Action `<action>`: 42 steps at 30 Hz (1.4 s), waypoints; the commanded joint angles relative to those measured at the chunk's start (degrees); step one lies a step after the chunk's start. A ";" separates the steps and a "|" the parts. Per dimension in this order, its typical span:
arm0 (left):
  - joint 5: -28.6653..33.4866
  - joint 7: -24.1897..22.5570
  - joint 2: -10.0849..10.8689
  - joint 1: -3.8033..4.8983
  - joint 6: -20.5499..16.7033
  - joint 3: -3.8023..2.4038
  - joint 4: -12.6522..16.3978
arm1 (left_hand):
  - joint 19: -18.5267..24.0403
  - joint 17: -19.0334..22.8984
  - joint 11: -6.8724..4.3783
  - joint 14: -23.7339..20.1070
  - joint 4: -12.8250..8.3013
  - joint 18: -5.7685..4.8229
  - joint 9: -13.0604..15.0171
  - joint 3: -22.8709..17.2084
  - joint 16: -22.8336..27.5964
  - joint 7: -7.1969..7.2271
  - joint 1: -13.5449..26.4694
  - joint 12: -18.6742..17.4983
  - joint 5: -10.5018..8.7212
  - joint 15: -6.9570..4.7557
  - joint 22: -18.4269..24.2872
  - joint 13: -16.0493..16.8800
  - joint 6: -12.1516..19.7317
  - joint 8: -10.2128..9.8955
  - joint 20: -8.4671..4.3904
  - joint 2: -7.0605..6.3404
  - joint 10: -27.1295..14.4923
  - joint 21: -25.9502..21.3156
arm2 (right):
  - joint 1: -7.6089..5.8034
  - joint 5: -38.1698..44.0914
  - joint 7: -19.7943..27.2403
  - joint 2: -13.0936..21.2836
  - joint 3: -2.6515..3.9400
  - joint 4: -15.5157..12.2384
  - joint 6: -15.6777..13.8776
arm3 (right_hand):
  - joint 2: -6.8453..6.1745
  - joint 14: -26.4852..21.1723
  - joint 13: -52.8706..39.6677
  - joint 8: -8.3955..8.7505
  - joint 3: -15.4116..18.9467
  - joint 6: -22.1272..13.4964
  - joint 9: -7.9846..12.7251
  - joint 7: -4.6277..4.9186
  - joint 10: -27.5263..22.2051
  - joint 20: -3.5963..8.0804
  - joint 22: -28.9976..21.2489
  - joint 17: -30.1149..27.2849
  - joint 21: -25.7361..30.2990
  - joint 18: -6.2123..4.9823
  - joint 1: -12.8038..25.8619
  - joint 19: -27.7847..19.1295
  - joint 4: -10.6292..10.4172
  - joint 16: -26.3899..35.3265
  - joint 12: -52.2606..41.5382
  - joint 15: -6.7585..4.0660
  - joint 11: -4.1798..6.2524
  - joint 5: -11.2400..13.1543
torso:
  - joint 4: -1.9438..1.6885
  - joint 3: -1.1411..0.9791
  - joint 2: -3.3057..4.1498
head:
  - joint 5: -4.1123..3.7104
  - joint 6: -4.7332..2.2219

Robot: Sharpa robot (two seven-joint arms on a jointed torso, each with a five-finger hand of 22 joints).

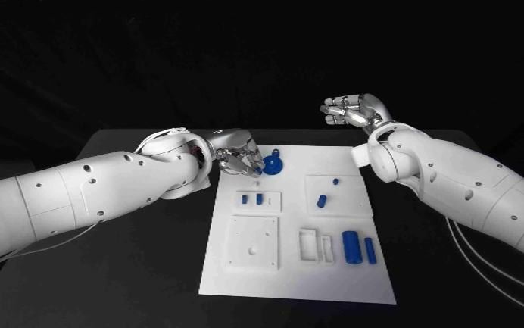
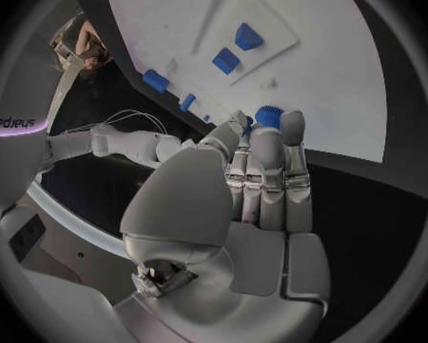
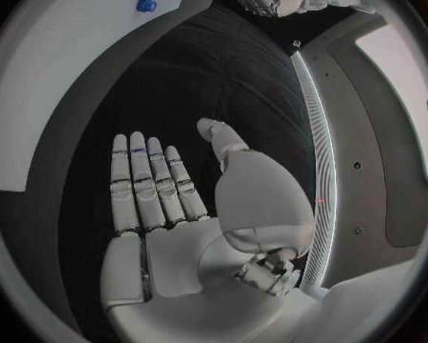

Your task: Assemble the parts on the task board

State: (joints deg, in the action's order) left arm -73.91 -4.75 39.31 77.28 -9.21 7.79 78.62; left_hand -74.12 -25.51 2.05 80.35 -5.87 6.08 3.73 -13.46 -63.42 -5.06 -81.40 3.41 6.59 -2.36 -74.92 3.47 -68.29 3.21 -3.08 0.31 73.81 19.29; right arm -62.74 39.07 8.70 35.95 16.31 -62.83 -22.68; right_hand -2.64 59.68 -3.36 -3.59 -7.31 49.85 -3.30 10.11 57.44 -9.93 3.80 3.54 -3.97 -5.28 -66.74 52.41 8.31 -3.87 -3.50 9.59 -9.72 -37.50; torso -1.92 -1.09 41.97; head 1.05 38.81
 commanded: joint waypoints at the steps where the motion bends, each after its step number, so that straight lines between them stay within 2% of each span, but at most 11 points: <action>1: 1.57 0.81 0.46 0.06 0.72 0.01 0.63 | 0.06 0.09 -0.01 -0.07 0.02 -0.30 0.05 0.39 0.13 -0.06 -0.06 -0.03 0.00 -0.35 -1.04 -0.04 -0.31 0.40 -0.49 -0.16 0.39 0.23 | 0.02 0.10 0.63 -0.03 0.02 -0.07 0.71 | 0.06 -0.32 0.09 0.37 -0.03 -0.42 0.09 -0.09 -0.24 -0.12 -0.06 -0.09 -0.15 -1.14 0.56 -0.30 0.10 0.31 0.23 -0.06 0.03 -0.03 | 0.10 -0.04 0.04 | 0.38 -0.13; 10: -1.46 0.31 0.75 -0.47 -0.37 0.69 0.42 | 0.06 0.05 0.03 -0.05 0.02 -0.31 0.05 0.33 0.10 -0.14 -0.47 -0.02 0.10 -0.32 -1.10 -0.04 -0.18 0.41 -0.51 -0.32 0.33 0.34 | 0.02 0.09 0.64 -0.06 0.02 -0.17 0.78 | 0.13 -0.35 0.09 0.39 -0.08 -0.51 0.10 -0.08 -0.24 -0.13 -0.06 -0.09 -0.14 -1.14 0.49 -0.35 0.09 0.30 0.21 -0.08 0.03 0.14 | 0.20 -0.13 0.05 | 0.52 -0.08; 17: -3.38 -0.02 0.29 -1.31 -0.65 1.14 -0.69 | 0.11 0.04 0.04 -0.06 0.01 -0.27 0.05 0.24 0.11 -0.17 -0.69 -0.01 0.26 -0.30 -1.12 -0.03 -0.18 0.41 -0.49 -0.38 0.34 0.43 | 0.02 0.07 0.66 -0.04 0.02 -0.23 0.80 | 0.13 -0.35 0.09 0.39 -0.08 -0.51 0.10 -0.08 -0.24 -0.13 -0.06 -0.09 -0.14 -1.14 0.49 -0.35 0.09 0.30 0.21 -0.08 0.03 0.14 | 0.22 -0.13 0.07 | 0.45 0.07; 26: -3.90 -0.17 -0.35 -1.81 -0.24 1.41 -1.40 | 0.19 0.06 0.04 -0.07 0.04 -0.24 0.05 0.19 0.16 -0.18 -0.77 -0.02 0.29 -0.30 -1.12 -0.03 -0.19 0.40 -0.47 -0.40 0.37 0.52 | 0.02 0.06 0.64 -0.07 0.02 -0.27 0.86 | 0.13 -0.35 0.09 0.39 -0.08 -0.51 0.10 -0.08 -0.24 -0.13 -0.06 -0.09 -0.14 -1.14 0.49 -0.35 0.09 0.30 0.21 -0.08 0.03 0.14 | 0.14 -0.11 0.05 | 0.29 0.14; 42: -4.65 0.03 -1.01 -2.02 0.18 1.51 -1.92 | 0.24 0.04 0.06 -0.08 0.05 -0.20 0.04 0.12 0.16 -0.20 -0.83 -0.02 0.30 -0.28 -1.12 -0.03 -0.13 0.40 -0.45 -0.44 0.33 0.69 | 0.02 0.00 0.65 -0.09 0.02 -0.29 0.93 | 0.13 -0.35 0.09 0.39 -0.08 -0.51 0.10 -0.08 -0.24 -0.13 -0.06 -0.09 -0.14 -1.14 0.49 -0.35 0.09 0.30 0.21 -0.08 0.03 0.14 | 0.15 -0.11 0.04 | 0.17 0.24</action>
State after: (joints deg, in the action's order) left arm -77.73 -4.48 38.47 75.42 -9.37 9.25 76.64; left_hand -73.91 -25.47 2.05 80.35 -5.87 5.69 3.72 -13.46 -63.42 -4.99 -81.71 3.37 6.59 -2.36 -74.90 3.38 -68.15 3.48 -3.28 -0.01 73.80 19.82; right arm -62.73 39.04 8.70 35.87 16.31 -62.99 -22.62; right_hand -2.64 59.68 -3.36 -3.59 -7.30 49.85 -3.26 10.10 57.44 -9.93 3.80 3.54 -3.97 -5.28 -66.74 52.41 8.31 -3.87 -3.50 9.58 -9.72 -37.50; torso -1.76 -1.17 42.02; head 1.18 39.03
